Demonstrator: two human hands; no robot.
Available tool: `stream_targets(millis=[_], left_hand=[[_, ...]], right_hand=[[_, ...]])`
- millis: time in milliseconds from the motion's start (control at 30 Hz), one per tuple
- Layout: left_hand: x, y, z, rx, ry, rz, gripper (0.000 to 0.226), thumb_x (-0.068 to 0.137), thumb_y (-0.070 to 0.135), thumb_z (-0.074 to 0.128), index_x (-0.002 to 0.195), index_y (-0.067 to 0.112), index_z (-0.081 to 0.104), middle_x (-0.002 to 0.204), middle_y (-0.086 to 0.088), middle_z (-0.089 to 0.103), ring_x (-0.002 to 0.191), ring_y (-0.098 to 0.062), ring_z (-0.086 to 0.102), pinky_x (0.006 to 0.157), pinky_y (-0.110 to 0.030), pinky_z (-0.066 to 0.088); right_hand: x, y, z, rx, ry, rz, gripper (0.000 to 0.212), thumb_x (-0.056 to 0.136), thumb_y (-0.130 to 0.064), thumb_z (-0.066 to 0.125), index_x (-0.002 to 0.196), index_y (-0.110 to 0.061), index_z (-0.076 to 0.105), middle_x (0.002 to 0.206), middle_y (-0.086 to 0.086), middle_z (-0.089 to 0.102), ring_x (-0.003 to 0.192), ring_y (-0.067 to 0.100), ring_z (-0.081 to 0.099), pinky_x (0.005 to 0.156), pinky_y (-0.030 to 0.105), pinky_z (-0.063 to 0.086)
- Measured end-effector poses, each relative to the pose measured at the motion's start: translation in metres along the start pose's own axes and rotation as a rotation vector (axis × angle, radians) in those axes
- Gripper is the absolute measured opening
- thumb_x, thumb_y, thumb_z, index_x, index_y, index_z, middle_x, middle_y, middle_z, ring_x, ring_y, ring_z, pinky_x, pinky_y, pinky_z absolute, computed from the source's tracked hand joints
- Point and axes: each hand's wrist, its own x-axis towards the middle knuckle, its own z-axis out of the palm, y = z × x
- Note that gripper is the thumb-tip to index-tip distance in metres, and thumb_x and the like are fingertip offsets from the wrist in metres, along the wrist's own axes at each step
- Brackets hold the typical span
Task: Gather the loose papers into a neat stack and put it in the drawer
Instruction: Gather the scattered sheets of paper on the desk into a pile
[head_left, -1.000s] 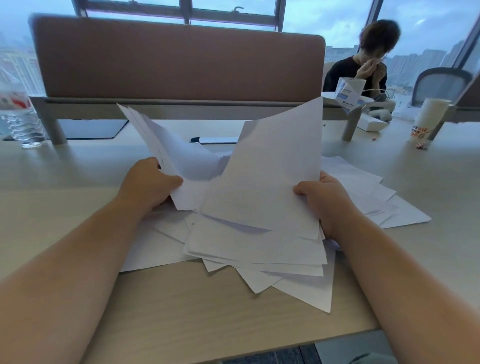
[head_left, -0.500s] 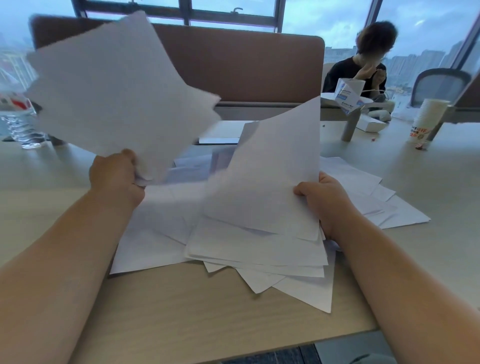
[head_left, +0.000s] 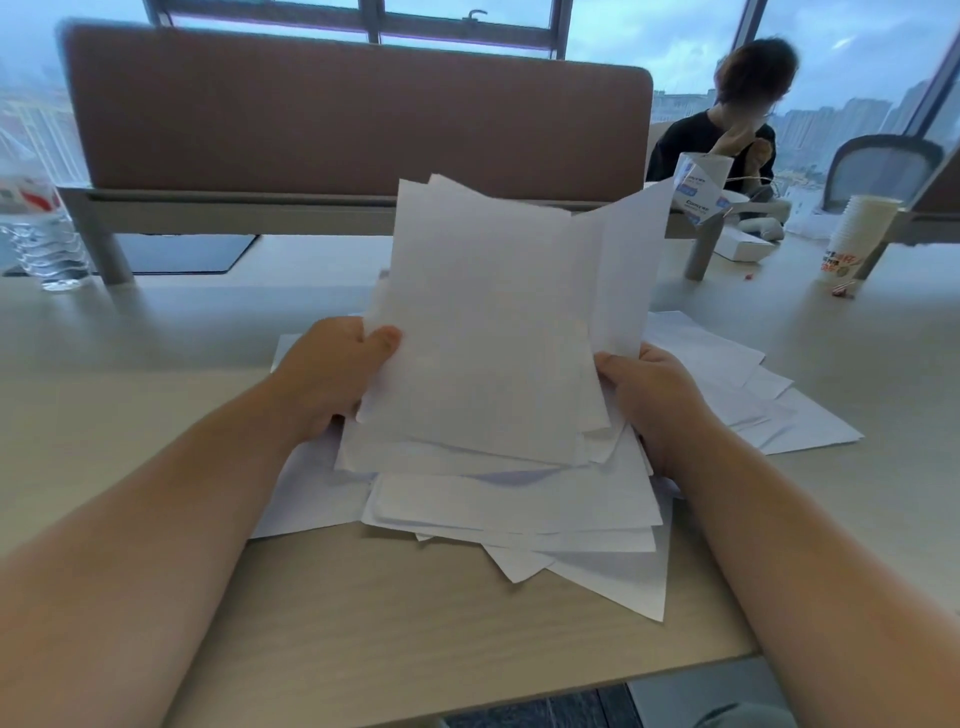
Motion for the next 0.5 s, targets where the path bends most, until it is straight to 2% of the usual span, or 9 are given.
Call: stream_targets(millis=[33, 100, 167, 233, 267, 367, 433, 500], left_hand=[[-0.0004, -0.0003, 0.002, 0.036, -0.02, 0.013, 0.034, 0.104, 0.038, 0.057, 0.096, 0.008, 0.071, 0.082, -0.02, 0.073, 0.061, -0.033, 0.065, 0.055, -0.046, 0.057], [-0.0011, 0.0, 0.0052, 0.081, -0.037, 0.049, 0.032, 0.105, 0.032, 0.053, 0.097, 0.007, 0.07, 0.081, -0.018, 0.069, 0.06, -0.029, 0.06, 0.053, -0.036, 0.051], [-0.0012, -0.0009, 0.0072, 0.121, -0.029, 0.104, 0.028, 0.105, 0.03, 0.052, 0.098, 0.009, 0.071, 0.091, -0.012, 0.075, 0.073, -0.029, 0.068, 0.066, -0.038, 0.057], [-0.0015, -0.0026, 0.0065, 0.129, -0.044, 0.156, 0.023, 0.104, 0.032, 0.059, 0.102, 0.016, 0.074, 0.096, -0.002, 0.078, 0.086, -0.028, 0.074, 0.078, -0.045, 0.063], [-0.001, -0.0038, 0.0056, 0.113, -0.059, 0.169, 0.019, 0.103, 0.033, 0.063, 0.105, 0.019, 0.076, 0.098, 0.0, 0.079, 0.088, -0.027, 0.076, 0.077, -0.048, 0.064], [-0.0017, -0.005, 0.0046, 0.015, -0.093, 0.165, 0.018, 0.094, 0.031, 0.077, 0.109, 0.021, 0.077, 0.098, 0.001, 0.082, 0.087, -0.025, 0.079, 0.068, -0.042, 0.065], [-0.001, -0.0051, 0.0054, -0.042, -0.1, 0.157, 0.021, 0.089, 0.029, 0.083, 0.107, 0.019, 0.078, 0.098, 0.001, 0.083, 0.089, -0.024, 0.08, 0.077, -0.046, 0.066], [-0.0005, -0.0049, 0.0062, -0.005, -0.086, 0.15, 0.023, 0.091, 0.035, 0.08, 0.108, 0.019, 0.078, 0.101, 0.002, 0.082, 0.092, -0.023, 0.079, 0.084, -0.046, 0.064]], right_hand=[[0.0007, 0.0001, -0.0004, -0.01, 0.012, 0.002, 0.016, 0.099, -0.012, 0.057, 0.092, -0.015, 0.071, 0.09, 0.007, 0.079, 0.079, 0.025, 0.074, 0.074, 0.037, 0.063], [0.0017, 0.0, -0.0019, 0.007, 0.019, 0.004, 0.018, 0.103, -0.02, 0.055, 0.093, -0.017, 0.069, 0.093, 0.004, 0.076, 0.081, 0.023, 0.073, 0.071, 0.033, 0.059], [0.0021, 0.0003, -0.0021, 0.037, -0.002, 0.011, 0.015, 0.103, -0.024, 0.058, 0.095, -0.017, 0.069, 0.092, 0.002, 0.077, 0.079, 0.021, 0.075, 0.068, 0.031, 0.058], [0.0011, 0.0009, -0.0006, 0.063, -0.035, 0.019, 0.007, 0.099, -0.019, 0.067, 0.101, -0.014, 0.072, 0.095, 0.006, 0.08, 0.078, 0.023, 0.078, 0.069, 0.034, 0.062], [0.0005, 0.0015, -0.0001, 0.073, -0.05, 0.016, 0.007, 0.097, -0.014, 0.07, 0.103, -0.013, 0.073, 0.095, 0.008, 0.081, 0.077, 0.022, 0.078, 0.068, 0.034, 0.063], [-0.001, 0.0018, -0.0005, 0.079, -0.084, 0.01, 0.015, 0.091, -0.004, 0.074, 0.104, -0.012, 0.073, 0.091, 0.006, 0.081, 0.074, 0.02, 0.079, 0.059, 0.029, 0.062], [-0.002, 0.0012, -0.0012, 0.034, -0.081, 0.0, 0.021, 0.089, -0.002, 0.076, 0.106, -0.013, 0.073, 0.092, 0.005, 0.081, 0.076, 0.02, 0.079, 0.06, 0.028, 0.063], [-0.0015, 0.0012, -0.0014, 0.01, -0.071, 0.001, 0.025, 0.088, 0.001, 0.074, 0.109, -0.013, 0.073, 0.096, 0.006, 0.08, 0.08, 0.023, 0.079, 0.065, 0.031, 0.064]])
